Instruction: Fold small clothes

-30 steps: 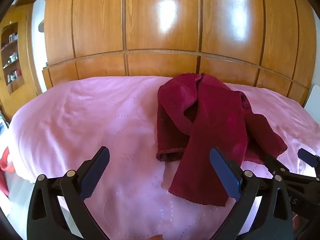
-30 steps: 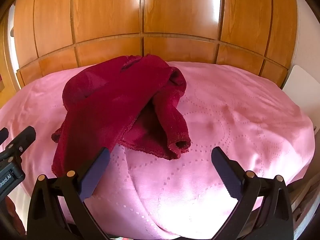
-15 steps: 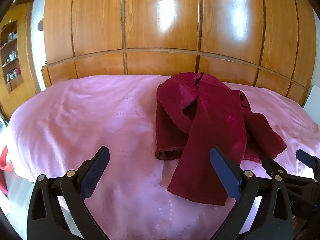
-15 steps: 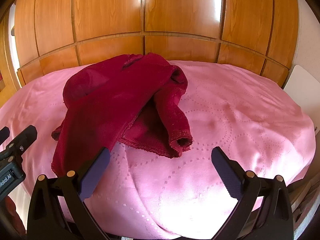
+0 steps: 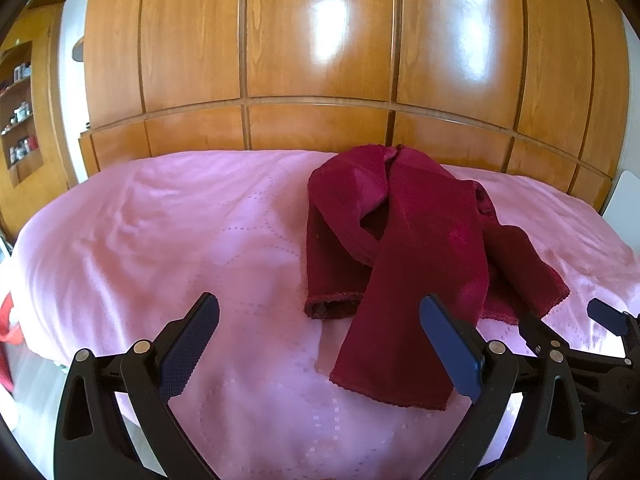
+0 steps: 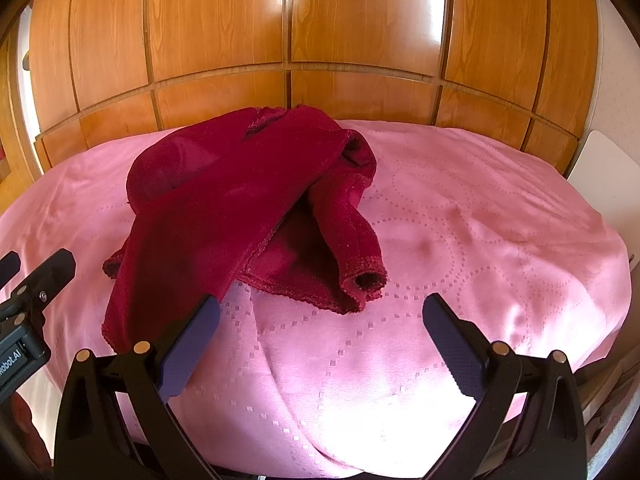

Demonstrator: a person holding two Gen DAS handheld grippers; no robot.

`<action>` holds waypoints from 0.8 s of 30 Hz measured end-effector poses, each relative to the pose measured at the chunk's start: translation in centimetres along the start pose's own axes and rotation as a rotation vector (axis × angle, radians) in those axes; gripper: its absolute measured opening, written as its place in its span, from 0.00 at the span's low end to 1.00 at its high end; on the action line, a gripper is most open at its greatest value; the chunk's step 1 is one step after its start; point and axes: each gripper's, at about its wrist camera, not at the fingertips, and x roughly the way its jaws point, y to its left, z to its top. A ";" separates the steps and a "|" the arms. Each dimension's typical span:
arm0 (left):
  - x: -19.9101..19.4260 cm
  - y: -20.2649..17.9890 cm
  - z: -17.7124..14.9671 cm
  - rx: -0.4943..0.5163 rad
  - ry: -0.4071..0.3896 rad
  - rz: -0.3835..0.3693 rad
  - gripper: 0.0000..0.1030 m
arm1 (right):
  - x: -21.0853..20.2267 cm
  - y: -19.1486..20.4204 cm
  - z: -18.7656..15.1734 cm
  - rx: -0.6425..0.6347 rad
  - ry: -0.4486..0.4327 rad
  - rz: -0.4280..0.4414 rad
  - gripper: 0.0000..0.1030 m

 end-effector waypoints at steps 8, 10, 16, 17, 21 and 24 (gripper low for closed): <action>0.2 0.1 0.1 -0.010 0.005 0.000 0.97 | 0.0 0.0 0.1 -0.002 0.006 0.002 0.98; 0.1 0.1 0.1 -0.008 0.003 -0.001 0.97 | 0.0 0.0 0.0 -0.004 0.008 0.003 0.98; 0.2 0.2 0.0 -0.011 0.006 0.000 0.97 | 0.3 0.0 -0.1 -0.004 0.019 0.003 0.98; 0.2 0.2 0.1 -0.012 0.008 0.004 0.97 | 0.4 0.0 -0.1 -0.003 0.021 0.002 0.98; 0.6 0.2 0.1 -0.011 0.018 0.048 0.97 | 0.8 -0.2 -0.1 0.004 0.034 0.003 0.98; 0.9 0.7 0.2 -0.030 0.025 0.071 0.97 | 1.3 -0.3 -0.2 0.009 0.050 0.010 0.98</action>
